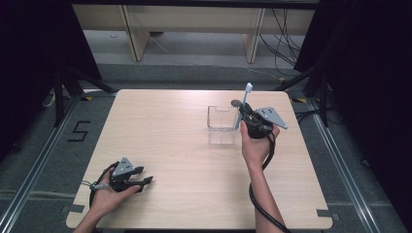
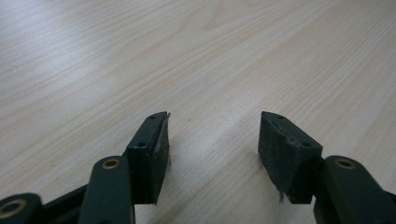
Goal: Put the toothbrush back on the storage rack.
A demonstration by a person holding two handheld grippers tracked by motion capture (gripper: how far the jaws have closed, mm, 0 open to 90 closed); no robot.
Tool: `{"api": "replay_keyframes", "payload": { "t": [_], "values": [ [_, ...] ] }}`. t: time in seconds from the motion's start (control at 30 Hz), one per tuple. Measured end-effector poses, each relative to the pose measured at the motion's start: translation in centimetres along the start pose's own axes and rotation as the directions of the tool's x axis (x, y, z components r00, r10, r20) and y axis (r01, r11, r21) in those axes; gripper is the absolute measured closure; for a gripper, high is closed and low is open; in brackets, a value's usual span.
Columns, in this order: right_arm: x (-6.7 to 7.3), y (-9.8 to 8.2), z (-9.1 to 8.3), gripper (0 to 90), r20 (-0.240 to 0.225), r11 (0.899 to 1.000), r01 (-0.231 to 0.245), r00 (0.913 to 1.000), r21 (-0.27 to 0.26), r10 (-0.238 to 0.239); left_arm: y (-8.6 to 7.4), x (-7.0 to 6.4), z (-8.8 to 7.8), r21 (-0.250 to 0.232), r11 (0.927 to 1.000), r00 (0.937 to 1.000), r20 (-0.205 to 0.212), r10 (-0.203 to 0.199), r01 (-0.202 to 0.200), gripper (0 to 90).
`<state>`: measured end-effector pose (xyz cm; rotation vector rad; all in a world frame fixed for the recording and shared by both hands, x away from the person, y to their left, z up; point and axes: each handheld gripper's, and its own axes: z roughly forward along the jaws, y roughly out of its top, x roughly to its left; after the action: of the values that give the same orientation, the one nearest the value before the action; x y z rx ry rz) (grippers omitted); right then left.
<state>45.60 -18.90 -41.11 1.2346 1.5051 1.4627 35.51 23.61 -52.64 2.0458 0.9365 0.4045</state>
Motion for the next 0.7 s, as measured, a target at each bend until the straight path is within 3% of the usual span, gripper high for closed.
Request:
{"api": "replay_keyframes", "payload": {
  "t": [0.1, 0.13, 0.3, 0.63, 0.67, 0.7],
  "values": [
    [0.1, -0.4, 0.0, 78.9, -0.003, 1.000, -0.023, 0.9997, 0.012, 0.023, 0.0, 0.0, 0.0, -0.002, 1.0000, 1.0000, 0.002, -0.002, 0.002, 42.8],
    [0.0, -0.5, 0.0, 78.9, -0.002, 1.000, -0.001, 1.0000, 0.013, 0.001, 0.0, 0.0, 0.0, -0.002, 1.0000, 1.0000, 0.002, -0.002, 0.002, 42.8],
    [0.2, -1.0, -0.1, 78.9, 0.006, 1.000, -0.005, 1.0000, 0.029, 0.004, 0.0, 0.0, 0.1, -0.003, 1.0000, 1.0000, 0.001, -0.002, 0.002, 42.8],
    [0.2, -1.8, -0.3, 78.9, 0.000, 0.999, 0.032, 0.9995, 0.037, -0.032, 0.0, 0.0, 0.1, -0.001, 1.0000, 0.9999, -0.007, 0.009, -0.009, 42.8],
    [0.5, -1.9, -0.4, 79.0, 0.010, 0.999, 0.013, 0.9999, 0.041, -0.013, 0.0, 0.0, 0.0, 0.001, 0.9999, 0.9999, -0.007, 0.010, -0.010, 42.8],
    [0.3, -1.9, -0.3, 79.0, -0.001, 0.999, 0.035, 0.9994, 0.042, -0.035, 0.0, 0.0, 0.1, 0.000, 1.0000, 0.9999, -0.007, 0.010, -0.010, 42.8]
  ]
}}
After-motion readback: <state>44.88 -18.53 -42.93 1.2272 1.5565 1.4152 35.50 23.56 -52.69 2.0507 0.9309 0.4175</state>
